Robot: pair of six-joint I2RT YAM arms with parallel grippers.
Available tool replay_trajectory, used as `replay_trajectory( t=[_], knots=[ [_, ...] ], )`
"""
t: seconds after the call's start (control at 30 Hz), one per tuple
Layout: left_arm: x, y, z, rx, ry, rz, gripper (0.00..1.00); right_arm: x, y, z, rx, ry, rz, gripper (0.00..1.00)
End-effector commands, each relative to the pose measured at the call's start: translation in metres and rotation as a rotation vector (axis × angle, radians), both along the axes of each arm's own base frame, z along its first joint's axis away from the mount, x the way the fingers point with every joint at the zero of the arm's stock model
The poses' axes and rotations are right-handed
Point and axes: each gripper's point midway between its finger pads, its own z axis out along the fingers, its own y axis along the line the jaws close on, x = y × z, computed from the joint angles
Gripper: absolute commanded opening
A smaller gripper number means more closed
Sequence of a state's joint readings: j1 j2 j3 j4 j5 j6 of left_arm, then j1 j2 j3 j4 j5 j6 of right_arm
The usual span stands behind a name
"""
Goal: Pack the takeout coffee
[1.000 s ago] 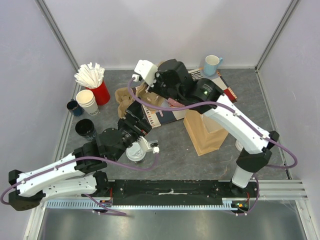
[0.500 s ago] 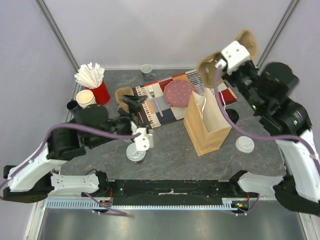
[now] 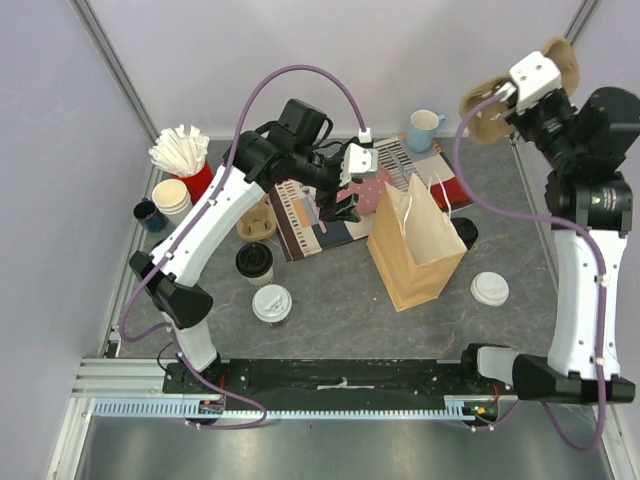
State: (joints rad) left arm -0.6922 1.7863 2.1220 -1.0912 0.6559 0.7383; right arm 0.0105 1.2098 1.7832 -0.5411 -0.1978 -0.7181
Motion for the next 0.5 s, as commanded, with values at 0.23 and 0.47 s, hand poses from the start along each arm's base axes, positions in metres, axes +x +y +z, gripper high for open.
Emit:
replay_trajectory(
  t=[0.23,0.47],
  knots=[
    [0.002,-0.043,0.021,-0.103,-0.398,-0.401,0.8,-0.04,0.042,-0.004,-0.166,-0.102,0.659,0.0],
    [0.021,-0.057,-0.023,0.02,-0.483,-0.468,0.82,-0.058,0.054,0.0,-0.182,-0.118,0.716,0.0]
  ],
)
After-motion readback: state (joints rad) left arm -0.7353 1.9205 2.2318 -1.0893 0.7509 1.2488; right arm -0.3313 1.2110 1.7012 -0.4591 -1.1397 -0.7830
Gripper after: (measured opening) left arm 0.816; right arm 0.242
